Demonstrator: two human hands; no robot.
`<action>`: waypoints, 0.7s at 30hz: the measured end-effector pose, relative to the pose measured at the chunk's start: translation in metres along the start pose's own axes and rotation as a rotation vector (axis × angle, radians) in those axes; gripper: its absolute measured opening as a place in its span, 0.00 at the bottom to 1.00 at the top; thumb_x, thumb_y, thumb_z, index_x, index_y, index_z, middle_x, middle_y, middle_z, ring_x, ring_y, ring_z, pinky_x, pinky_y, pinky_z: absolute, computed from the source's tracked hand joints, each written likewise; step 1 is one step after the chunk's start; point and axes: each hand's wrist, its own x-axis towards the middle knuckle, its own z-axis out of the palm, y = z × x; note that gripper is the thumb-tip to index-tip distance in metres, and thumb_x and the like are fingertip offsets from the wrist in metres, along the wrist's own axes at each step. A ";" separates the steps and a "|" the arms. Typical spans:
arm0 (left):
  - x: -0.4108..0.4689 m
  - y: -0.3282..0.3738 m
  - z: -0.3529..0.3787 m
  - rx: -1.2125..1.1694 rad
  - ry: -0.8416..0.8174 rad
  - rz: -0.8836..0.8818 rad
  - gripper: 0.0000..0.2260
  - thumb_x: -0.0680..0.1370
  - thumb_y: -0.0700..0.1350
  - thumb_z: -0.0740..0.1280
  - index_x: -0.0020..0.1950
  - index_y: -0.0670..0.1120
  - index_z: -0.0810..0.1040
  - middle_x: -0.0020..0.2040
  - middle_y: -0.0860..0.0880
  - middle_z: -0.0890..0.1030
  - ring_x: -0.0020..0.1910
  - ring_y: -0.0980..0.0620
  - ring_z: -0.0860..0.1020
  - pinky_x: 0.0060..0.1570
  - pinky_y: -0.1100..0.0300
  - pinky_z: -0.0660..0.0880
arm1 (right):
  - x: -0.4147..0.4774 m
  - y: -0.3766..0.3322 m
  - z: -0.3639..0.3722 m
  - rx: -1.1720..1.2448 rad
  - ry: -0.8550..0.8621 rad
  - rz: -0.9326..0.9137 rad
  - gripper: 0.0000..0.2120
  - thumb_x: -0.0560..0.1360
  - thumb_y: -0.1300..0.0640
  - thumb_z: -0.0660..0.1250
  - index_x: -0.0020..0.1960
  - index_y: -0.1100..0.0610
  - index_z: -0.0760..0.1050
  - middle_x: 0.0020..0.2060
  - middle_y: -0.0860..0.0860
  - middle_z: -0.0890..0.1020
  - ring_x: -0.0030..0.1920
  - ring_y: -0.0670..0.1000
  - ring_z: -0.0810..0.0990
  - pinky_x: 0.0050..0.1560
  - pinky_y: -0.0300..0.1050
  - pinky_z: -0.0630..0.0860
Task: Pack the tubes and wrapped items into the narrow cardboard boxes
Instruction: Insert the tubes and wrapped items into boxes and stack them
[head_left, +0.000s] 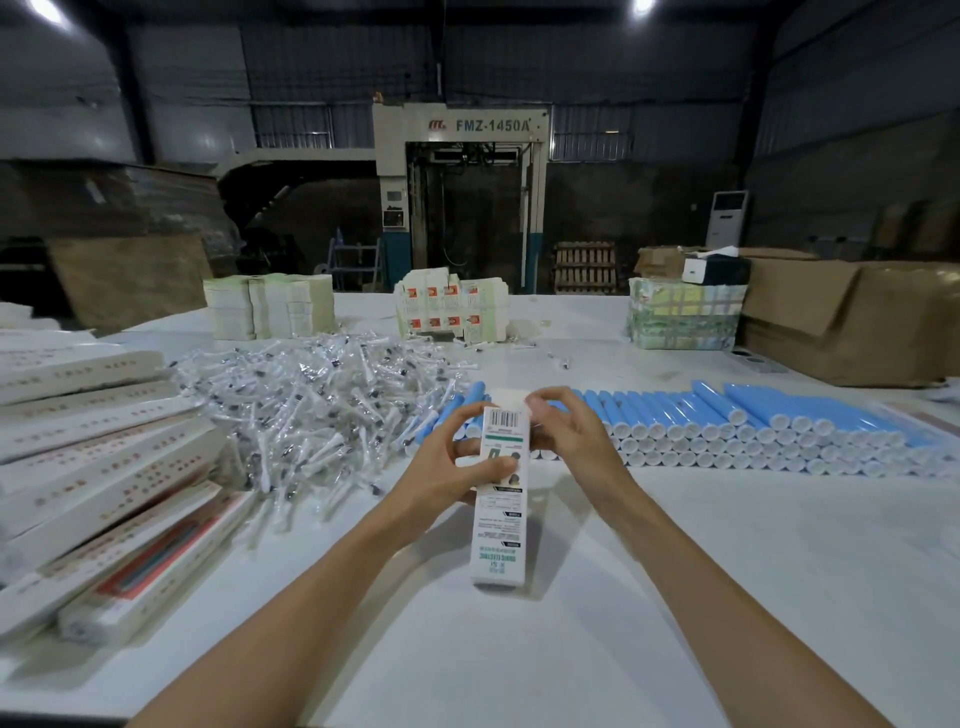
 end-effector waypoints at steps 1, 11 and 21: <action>-0.001 0.001 0.002 0.001 -0.012 0.004 0.29 0.73 0.49 0.82 0.70 0.64 0.75 0.59 0.43 0.88 0.55 0.39 0.88 0.48 0.41 0.86 | 0.001 0.000 -0.003 0.025 0.027 0.008 0.09 0.86 0.55 0.64 0.65 0.57 0.73 0.48 0.59 0.88 0.47 0.55 0.87 0.48 0.44 0.82; -0.005 0.003 0.006 0.063 -0.081 0.002 0.27 0.77 0.46 0.80 0.71 0.61 0.74 0.59 0.44 0.88 0.55 0.39 0.88 0.47 0.42 0.86 | 0.005 -0.002 -0.022 -0.164 -0.005 -0.059 0.04 0.83 0.63 0.68 0.56 0.56 0.78 0.36 0.58 0.87 0.32 0.54 0.80 0.36 0.46 0.80; -0.005 0.006 0.003 0.096 -0.046 0.000 0.30 0.72 0.52 0.82 0.71 0.63 0.74 0.58 0.44 0.88 0.53 0.40 0.88 0.47 0.41 0.87 | -0.001 -0.012 -0.016 -0.140 -0.076 -0.057 0.10 0.86 0.57 0.63 0.52 0.63 0.77 0.45 0.58 0.88 0.48 0.59 0.88 0.47 0.48 0.84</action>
